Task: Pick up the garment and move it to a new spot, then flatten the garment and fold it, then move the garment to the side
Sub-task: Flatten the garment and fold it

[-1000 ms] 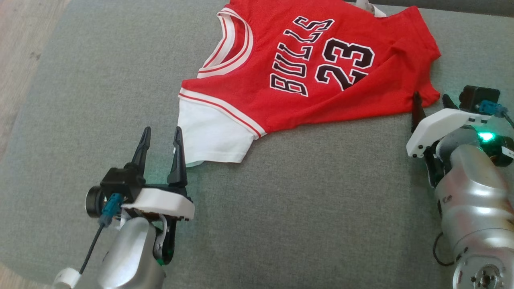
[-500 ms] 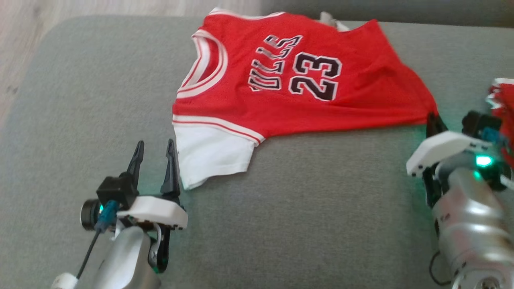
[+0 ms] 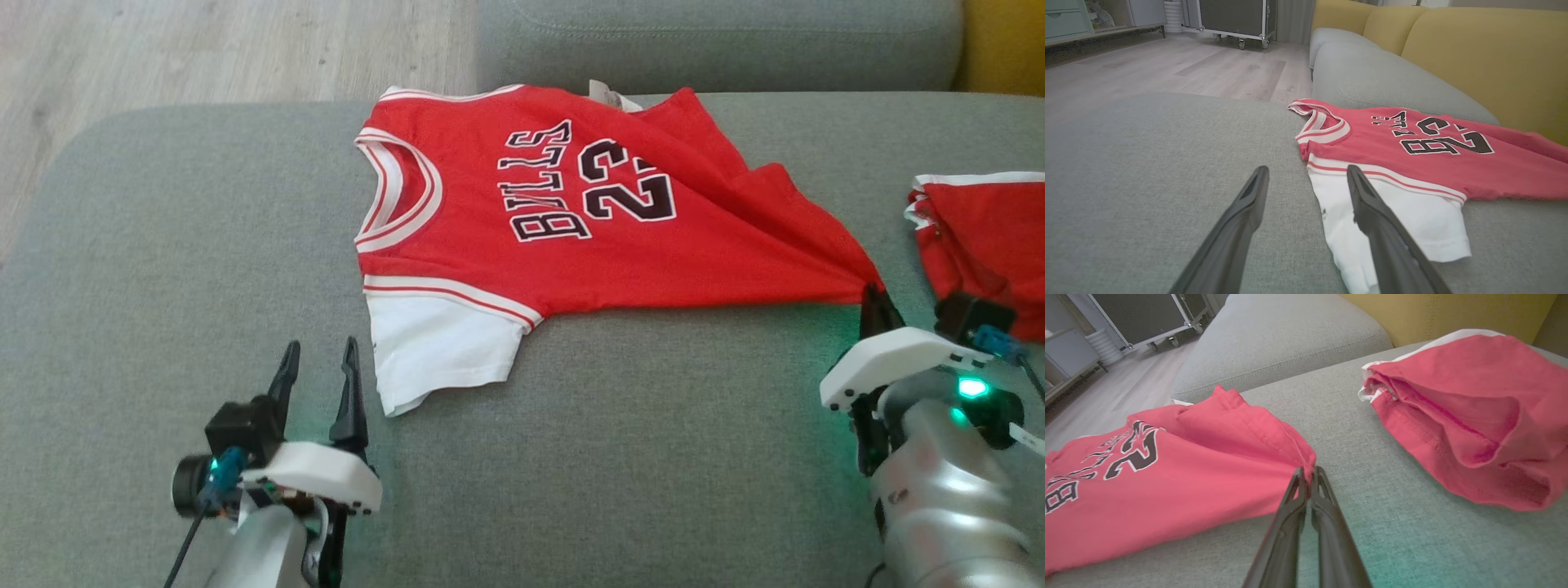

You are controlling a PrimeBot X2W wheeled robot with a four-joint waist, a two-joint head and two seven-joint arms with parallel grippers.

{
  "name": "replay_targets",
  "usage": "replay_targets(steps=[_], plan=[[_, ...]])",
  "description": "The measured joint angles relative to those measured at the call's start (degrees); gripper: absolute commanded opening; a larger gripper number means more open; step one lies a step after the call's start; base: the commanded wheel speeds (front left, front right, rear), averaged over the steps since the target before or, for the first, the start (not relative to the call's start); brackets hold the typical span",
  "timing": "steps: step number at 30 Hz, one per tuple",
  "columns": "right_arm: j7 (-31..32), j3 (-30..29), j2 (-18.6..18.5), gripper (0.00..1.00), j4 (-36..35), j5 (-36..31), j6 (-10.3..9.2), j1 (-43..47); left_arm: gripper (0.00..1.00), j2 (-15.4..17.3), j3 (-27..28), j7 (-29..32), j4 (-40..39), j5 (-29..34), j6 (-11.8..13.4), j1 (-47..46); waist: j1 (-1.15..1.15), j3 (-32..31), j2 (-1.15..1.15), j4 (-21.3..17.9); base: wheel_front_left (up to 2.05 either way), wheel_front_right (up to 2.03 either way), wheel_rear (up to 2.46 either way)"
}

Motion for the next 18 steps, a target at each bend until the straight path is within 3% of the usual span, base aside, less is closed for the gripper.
replay_targets(steps=[8,18], plan=[[-0.04,10.42,0.03,0.00,-5.01,10.45,0.00,4.64,1.00,-0.05,-0.81,3.21,1.88,-3.35,-2.85,1.08,0.00,-0.62,0.00,-0.64,0.00,0.00,0.00],[-0.04,16.13,0.03,0.00,-9.83,14.33,0.00,6.18,1.00,-0.16,-3.77,10.95,4.47,-6.92,-4.71,-0.06,0.01,0.38,0.00,-2.63,0.00,0.00,0.00]])
